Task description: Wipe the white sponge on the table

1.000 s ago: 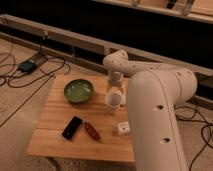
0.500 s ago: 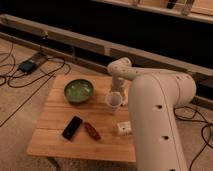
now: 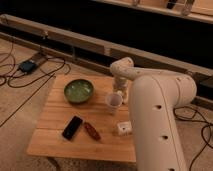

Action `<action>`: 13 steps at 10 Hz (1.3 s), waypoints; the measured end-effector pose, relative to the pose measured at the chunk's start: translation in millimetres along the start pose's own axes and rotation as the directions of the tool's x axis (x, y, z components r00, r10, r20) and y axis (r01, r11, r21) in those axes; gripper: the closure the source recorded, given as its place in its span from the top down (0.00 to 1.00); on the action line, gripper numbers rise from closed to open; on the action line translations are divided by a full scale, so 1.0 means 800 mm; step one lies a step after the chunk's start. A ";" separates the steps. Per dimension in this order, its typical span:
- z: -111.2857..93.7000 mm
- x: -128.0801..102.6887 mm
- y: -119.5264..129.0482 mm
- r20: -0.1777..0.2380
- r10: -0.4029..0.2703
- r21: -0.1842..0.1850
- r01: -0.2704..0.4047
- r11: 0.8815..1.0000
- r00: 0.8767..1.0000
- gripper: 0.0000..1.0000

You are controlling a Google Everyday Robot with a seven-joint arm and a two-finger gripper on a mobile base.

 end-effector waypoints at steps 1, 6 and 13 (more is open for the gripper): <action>0.002 0.002 0.001 -0.004 -0.005 0.002 0.005 1.000 1.000 0.19; 0.007 0.024 -0.002 -0.059 -0.022 0.039 0.024 0.999 0.998 0.00; -0.017 0.034 -0.069 -0.101 0.069 0.115 -0.058 0.992 0.992 0.00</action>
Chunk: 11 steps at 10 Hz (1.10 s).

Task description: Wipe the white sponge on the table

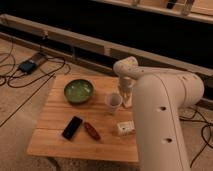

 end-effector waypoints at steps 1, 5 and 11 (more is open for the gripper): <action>0.005 -0.006 -0.013 -0.006 0.016 0.020 -0.016 1.000 1.000 0.00; 0.022 -0.030 -0.038 -0.017 0.053 0.061 -0.052 0.997 0.998 0.00; 0.019 -0.068 -0.048 0.020 0.072 0.077 -0.074 0.994 0.997 0.00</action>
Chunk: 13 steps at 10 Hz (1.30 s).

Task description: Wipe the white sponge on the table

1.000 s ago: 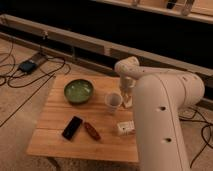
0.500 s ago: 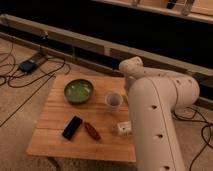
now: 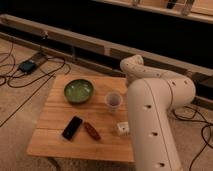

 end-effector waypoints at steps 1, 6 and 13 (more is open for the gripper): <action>0.000 -0.008 0.003 0.011 0.002 -0.006 -0.001 1.000 1.000 0.00; -0.004 -0.031 0.056 0.055 -0.019 -0.079 0.023 0.997 0.998 0.00; -0.036 0.046 0.153 0.006 -0.210 -0.197 0.207 0.958 0.978 0.00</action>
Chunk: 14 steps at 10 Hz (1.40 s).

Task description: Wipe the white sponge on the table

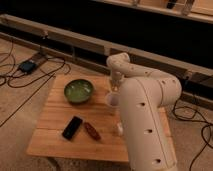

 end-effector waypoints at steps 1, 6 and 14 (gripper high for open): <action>0.001 0.022 -0.004 -0.036 -0.015 0.008 0.015 1.000 0.999 0.00; 0.016 0.084 -0.079 -0.131 0.032 0.127 -0.016 0.992 0.991 0.00; 0.016 0.062 -0.207 -0.071 0.267 0.270 -0.239 0.933 0.961 0.00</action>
